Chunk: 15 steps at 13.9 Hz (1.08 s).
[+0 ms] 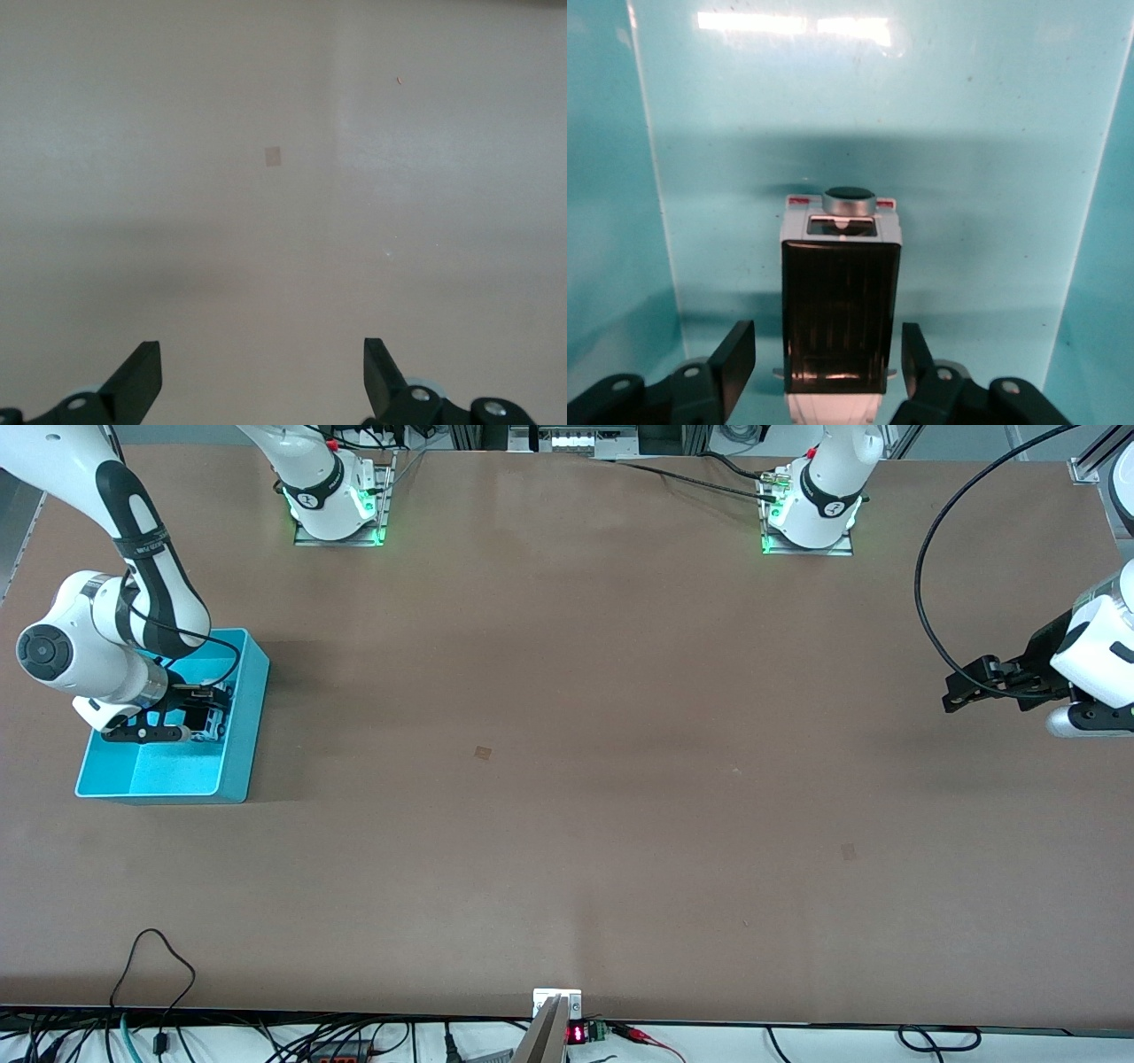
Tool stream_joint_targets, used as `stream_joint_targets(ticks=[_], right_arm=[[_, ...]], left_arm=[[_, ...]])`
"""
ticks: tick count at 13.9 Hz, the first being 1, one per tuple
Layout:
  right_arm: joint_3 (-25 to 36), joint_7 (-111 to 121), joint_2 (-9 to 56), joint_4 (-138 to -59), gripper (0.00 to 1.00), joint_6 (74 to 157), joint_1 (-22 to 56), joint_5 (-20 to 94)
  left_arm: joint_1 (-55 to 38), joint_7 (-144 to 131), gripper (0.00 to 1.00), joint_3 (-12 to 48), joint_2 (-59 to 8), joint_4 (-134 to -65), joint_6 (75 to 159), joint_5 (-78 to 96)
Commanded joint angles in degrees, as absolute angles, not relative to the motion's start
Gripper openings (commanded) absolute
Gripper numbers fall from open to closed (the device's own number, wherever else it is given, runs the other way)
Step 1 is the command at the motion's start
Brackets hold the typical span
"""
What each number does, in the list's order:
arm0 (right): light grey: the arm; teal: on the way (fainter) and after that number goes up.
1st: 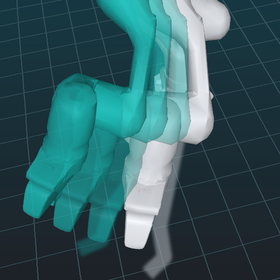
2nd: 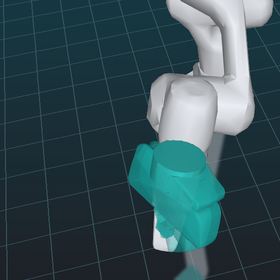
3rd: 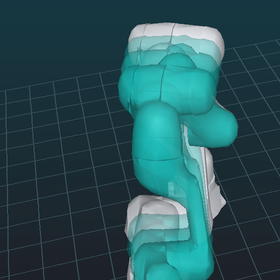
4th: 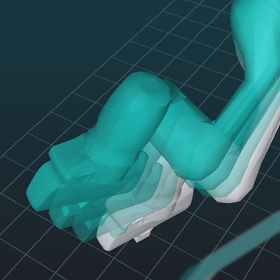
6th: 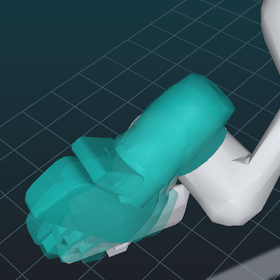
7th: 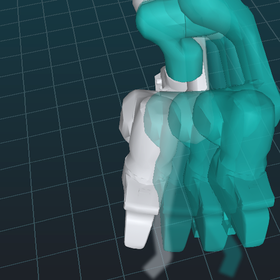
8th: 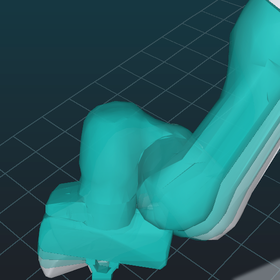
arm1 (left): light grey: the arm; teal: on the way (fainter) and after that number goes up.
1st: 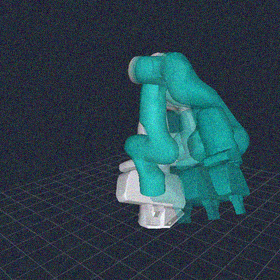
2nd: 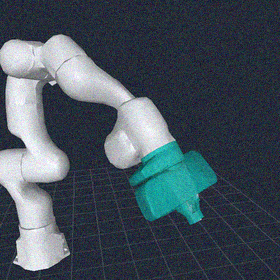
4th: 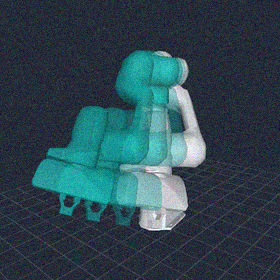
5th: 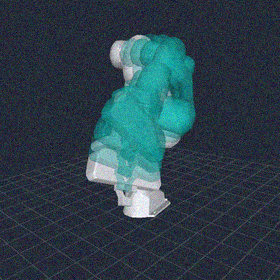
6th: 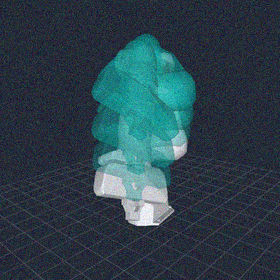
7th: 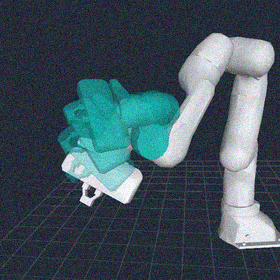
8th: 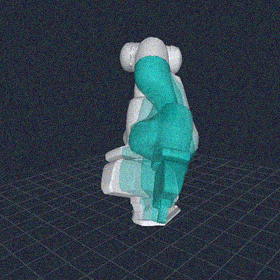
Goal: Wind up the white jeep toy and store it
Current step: 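Open the right gripper to release the jeep inside the bin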
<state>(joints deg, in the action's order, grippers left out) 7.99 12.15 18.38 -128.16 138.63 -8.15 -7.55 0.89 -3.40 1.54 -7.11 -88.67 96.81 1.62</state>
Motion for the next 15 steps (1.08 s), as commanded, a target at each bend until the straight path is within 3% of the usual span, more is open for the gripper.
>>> stream_joint_targets(ticks=[1,7,12,15], right_arm=[[6.5,11.3,14.1,-129.1,1.00,136.5,-8.4,-8.8],[6.5,12.4,7.1,-126.2,1.00,126.7,-8.2,-8.8],[6.3,15.1,5.9,-112.1,1.00,108.1,-6.2,-7.6],[2.6,15.0,4.9,-103.0,1.00,96.4,-5.9,-7.2]], left_arm=[[1.0,-2.9,1.00,1.7,-6.1,-88.9,95.9,2.0],[1.1,-2.9,1.00,1.6,-6.2,-88.9,96.2,2.0],[0.8,-2.9,1.00,1.5,-6.2,-88.9,95.0,2.0],[-0.8,-2.9,1.00,0.2,-6.2,-88.9,94.7,2.1]])
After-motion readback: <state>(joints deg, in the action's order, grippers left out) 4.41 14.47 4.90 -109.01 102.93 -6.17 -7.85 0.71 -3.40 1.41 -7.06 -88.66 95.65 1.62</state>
